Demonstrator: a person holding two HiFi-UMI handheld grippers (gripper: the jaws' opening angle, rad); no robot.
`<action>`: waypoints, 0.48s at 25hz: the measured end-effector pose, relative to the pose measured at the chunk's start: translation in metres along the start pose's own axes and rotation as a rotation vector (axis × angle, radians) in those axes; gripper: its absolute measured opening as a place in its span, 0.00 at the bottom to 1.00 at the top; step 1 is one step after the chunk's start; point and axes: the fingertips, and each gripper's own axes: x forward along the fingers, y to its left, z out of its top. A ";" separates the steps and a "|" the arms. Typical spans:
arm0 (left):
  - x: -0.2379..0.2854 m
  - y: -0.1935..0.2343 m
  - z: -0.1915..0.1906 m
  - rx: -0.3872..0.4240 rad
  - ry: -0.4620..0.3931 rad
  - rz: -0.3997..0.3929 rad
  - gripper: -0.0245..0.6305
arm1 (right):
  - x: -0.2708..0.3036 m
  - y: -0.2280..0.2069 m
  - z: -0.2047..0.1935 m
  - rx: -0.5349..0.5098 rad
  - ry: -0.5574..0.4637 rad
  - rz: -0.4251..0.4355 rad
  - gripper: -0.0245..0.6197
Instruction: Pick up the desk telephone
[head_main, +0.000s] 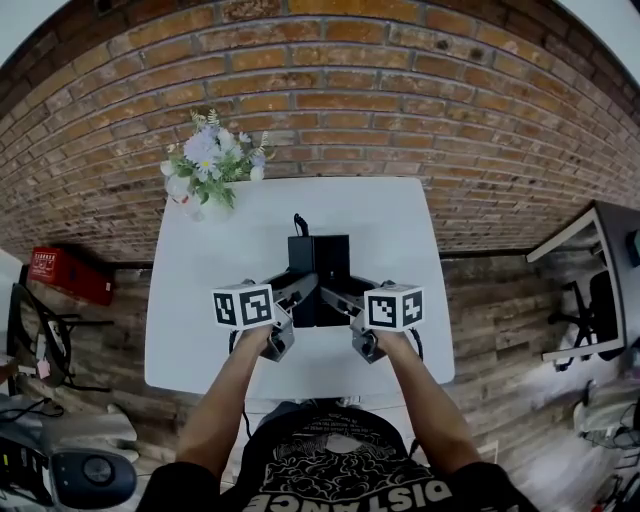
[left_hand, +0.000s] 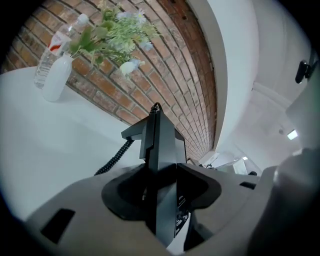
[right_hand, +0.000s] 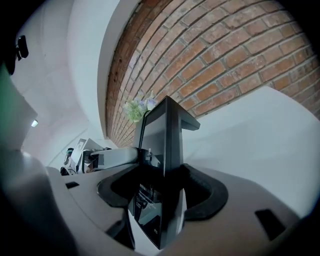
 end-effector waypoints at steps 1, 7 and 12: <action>0.000 -0.004 0.006 0.016 -0.008 -0.002 0.33 | -0.002 0.002 0.006 -0.011 -0.011 0.003 0.45; -0.006 -0.033 0.041 0.091 -0.074 -0.022 0.33 | -0.015 0.023 0.047 -0.103 -0.079 0.016 0.45; -0.013 -0.056 0.068 0.163 -0.120 -0.034 0.33 | -0.026 0.041 0.075 -0.159 -0.128 0.031 0.45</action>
